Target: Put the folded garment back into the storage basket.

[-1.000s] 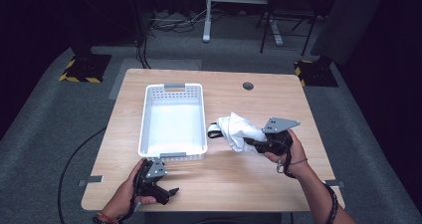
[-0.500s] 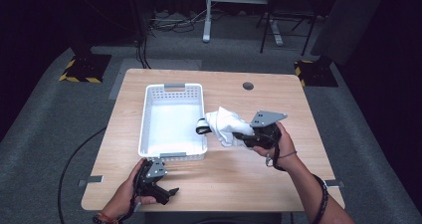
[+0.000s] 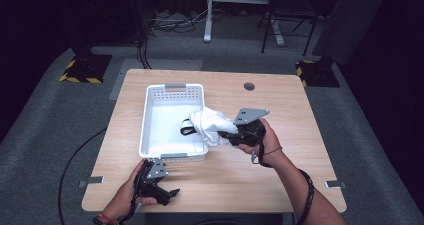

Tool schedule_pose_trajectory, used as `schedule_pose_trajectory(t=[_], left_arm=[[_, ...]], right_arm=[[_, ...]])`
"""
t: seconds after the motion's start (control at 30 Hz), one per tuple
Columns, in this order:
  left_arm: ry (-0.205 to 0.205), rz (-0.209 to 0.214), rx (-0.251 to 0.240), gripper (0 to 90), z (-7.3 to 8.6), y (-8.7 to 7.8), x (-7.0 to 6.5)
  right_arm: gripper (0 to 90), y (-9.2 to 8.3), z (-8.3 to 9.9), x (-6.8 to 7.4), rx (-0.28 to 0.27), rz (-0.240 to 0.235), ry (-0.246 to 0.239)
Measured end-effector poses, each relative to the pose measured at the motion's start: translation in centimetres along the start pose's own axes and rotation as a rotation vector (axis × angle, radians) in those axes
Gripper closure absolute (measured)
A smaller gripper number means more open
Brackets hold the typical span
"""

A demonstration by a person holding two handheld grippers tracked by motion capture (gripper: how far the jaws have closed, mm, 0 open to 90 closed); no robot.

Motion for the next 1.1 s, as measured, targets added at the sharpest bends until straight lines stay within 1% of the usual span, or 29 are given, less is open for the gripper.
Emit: schedule_pose_trajectory(t=[0.17, 0.33, 0.47, 0.6, 0.87, 1.0, 1.1], left_arm=[[0.0, 0.0, 0.0, 0.7, 0.0, 0.0, 0.0], [0.0, 0.0, 0.0, 0.7, 0.0, 0.0, 0.0], [-0.001, 0.001, -0.001, 0.7, 0.0, 0.0, 0.0], [-0.001, 0.0, -0.001, 0.7, 0.0, 0.0, 0.0], [-0.001, 0.001, -0.001, 0.7, 0.0, 0.0, 0.0], [-0.001, 0.001, 0.0, 0.7, 0.0, 0.0, 0.0], [-0.001, 0.001, 0.0, 0.7, 0.0, 0.0, 0.0]], right_arm=[[61.1, 1.0, -1.2, 0.5, 0.001, -0.006, -0.009], [61.1, 2.4, -2.2, 1.0, 0.007, -0.029, -0.008], [61.1, 3.2, -2.6, 1.1, 0.018, -0.025, -0.012], [61.0, 3.9, -3.0, 1.3, 0.019, -0.032, -0.009], [61.0, 5.0, -3.8, 1.4, 0.018, -0.045, 0.014], [61.0, 5.6, -4.2, 1.6, 0.013, -0.03, 0.011], [61.0, 6.0, -4.4, 1.7, 0.015, -0.036, 0.017]])
Point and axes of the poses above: each handheld gripper's, and its own axes: y roughly forward along the jaws, z roughly out of its underside, x roughly to its left, the point moved 9 cm from there along y, roughly forward along the jaws, and after that the axes turned 2 degrees about x, right-handed, at the moved point
